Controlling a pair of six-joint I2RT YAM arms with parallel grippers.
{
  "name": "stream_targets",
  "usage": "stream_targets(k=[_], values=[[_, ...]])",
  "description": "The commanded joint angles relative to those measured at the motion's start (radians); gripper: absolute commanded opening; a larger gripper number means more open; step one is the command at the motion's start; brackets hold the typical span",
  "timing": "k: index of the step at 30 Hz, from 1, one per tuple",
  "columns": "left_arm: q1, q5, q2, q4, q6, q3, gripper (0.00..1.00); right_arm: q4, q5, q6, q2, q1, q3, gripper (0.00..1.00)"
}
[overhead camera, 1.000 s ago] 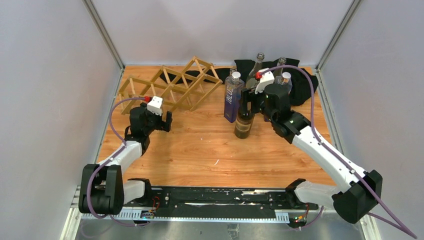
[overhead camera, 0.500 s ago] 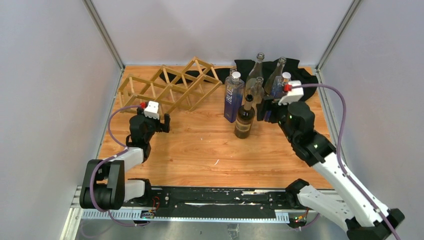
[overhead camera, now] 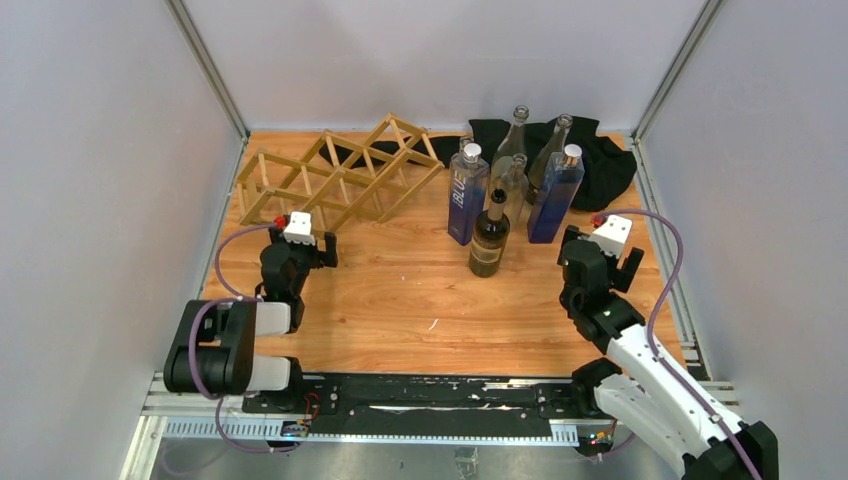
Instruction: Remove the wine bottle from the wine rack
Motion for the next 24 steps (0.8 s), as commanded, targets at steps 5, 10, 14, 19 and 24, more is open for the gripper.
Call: stream_targets(k=[5,10,14,19,24], values=[[0.006,-0.051,0.072,0.212,-0.025,-0.046,1.00,0.656,-0.043,-0.101,0.071,-0.207,-0.275,1.00],[0.006,-0.067,0.070,0.126,-0.031,-0.007,1.00,0.783,-0.142,-0.099,0.297,-0.308,-0.289,1.00],[0.006,-0.066,0.071,0.137,-0.034,-0.010,1.00,0.936,-0.234,-0.169,0.440,-0.320,-0.290,1.00],[0.006,-0.067,0.073,0.138,-0.033,-0.009,1.00,0.975,-0.298,-0.206,0.559,-0.320,-0.246,1.00],[0.006,-0.067,0.072,0.138,-0.032,-0.009,1.00,0.996,-0.402,-0.270,0.609,-0.320,-0.225,1.00]])
